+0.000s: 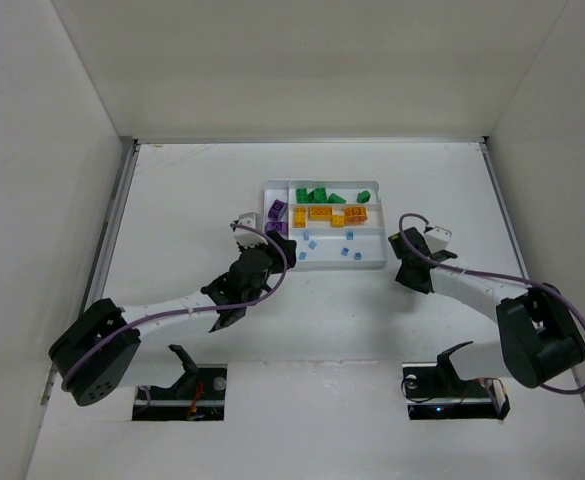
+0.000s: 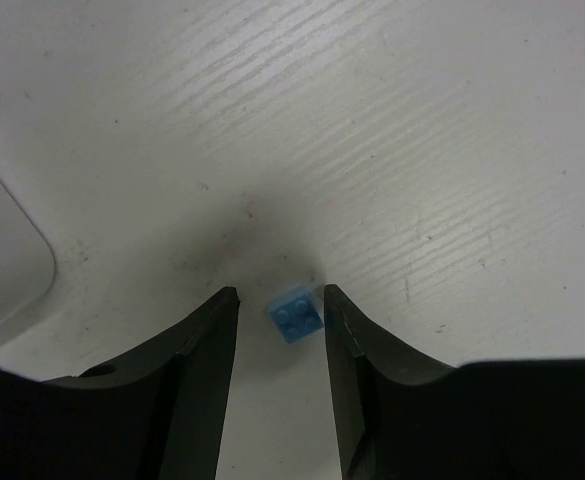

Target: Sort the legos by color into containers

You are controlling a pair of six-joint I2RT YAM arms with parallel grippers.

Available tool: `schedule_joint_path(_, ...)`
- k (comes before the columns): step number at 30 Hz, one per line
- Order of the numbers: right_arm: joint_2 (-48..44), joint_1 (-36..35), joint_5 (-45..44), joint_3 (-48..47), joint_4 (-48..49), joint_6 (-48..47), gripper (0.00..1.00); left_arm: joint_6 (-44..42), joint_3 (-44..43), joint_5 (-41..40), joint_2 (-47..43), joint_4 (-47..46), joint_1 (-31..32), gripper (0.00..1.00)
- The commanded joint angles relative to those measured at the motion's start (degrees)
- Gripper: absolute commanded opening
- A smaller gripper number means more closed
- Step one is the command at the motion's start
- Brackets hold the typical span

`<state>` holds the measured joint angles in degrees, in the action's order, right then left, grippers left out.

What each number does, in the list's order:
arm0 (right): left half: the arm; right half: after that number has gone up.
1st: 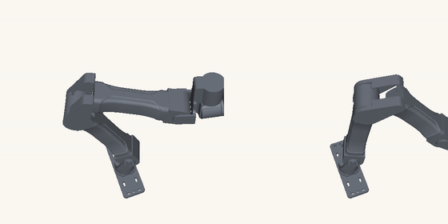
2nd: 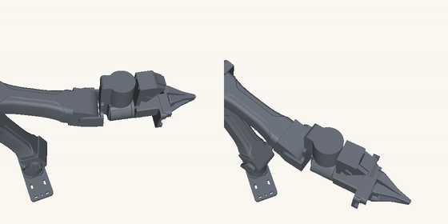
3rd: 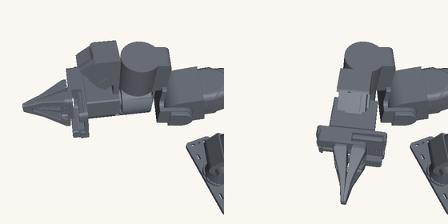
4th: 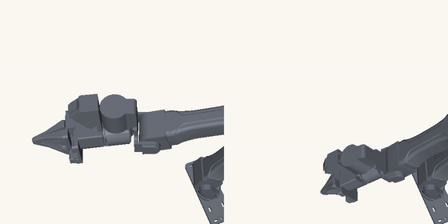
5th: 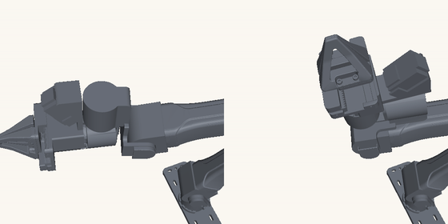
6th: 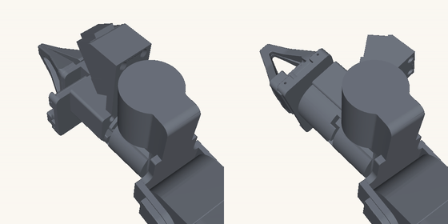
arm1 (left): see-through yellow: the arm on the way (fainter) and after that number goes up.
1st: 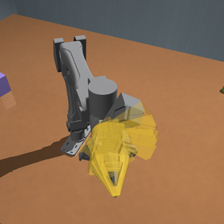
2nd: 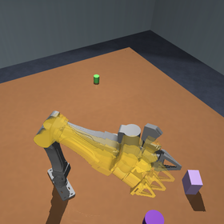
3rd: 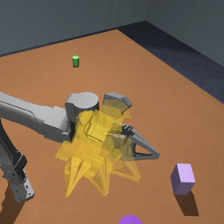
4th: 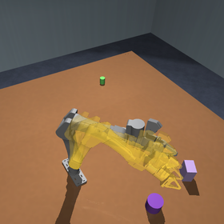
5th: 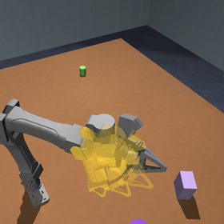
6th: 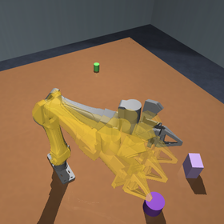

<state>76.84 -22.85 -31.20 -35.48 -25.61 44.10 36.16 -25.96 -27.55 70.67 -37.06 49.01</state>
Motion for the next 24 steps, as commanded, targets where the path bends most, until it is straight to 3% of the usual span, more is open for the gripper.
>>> schedule_joint_path(1,0.6,0.5,1.1,-1.9,-2.0,-0.2,0.44,0.6,0.6,0.2,-2.3,-2.4,-0.4,0.48)
schedule_joint_path(11,1.6,0.2,0.4,-1.4,-1.8,1.6,0.23,1.0,0.6,0.9,-2.0,-2.4,-0.6,0.48)
schedule_joint_path(19,-9.9,-5.7,-3.1,-4.6,-5.1,2.3,0.19,0.4,1.1,0.5,-3.3,-2.6,-1.2,0.49)
schedule_joint_path(24,-7.1,-12.6,0.1,-10.6,5.9,0.1,0.2,-0.7,1.6,-0.7,-3.2,-2.6,-3.0,0.5)
